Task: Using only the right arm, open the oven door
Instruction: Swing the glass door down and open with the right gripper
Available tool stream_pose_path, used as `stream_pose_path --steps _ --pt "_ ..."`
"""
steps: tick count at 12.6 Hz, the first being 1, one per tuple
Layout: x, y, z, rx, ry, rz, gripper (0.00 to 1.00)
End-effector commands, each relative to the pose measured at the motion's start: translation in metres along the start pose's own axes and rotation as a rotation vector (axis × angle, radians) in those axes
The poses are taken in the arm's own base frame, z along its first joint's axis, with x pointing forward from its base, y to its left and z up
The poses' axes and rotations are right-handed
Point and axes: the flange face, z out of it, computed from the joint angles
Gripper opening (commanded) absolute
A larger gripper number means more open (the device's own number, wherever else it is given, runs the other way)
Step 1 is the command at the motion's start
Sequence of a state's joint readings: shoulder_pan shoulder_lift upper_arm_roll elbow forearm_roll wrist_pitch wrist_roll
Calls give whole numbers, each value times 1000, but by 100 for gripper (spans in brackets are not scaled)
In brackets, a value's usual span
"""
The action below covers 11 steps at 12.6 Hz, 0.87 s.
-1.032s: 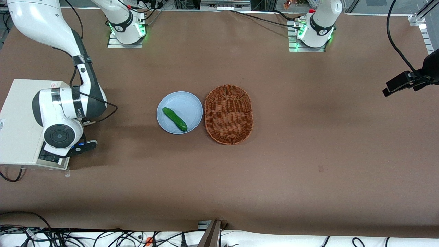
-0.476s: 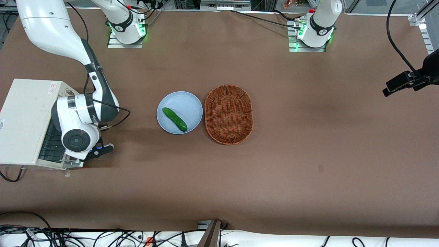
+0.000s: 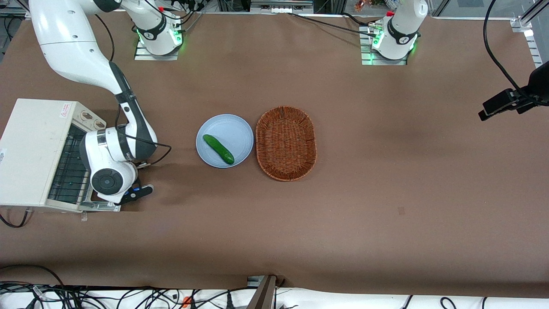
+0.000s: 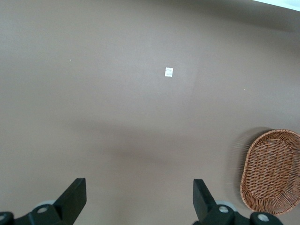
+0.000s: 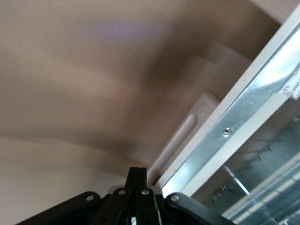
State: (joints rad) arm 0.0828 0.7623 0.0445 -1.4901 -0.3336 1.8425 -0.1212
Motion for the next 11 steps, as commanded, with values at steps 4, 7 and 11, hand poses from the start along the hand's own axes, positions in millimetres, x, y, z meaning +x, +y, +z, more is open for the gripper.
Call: stream_pose_path --steps 4,7,11 --pt "-14 46 28 73 -42 139 0" --pt "-12 34 27 126 -49 221 0" --pt "-1 -5 16 155 -51 299 0"
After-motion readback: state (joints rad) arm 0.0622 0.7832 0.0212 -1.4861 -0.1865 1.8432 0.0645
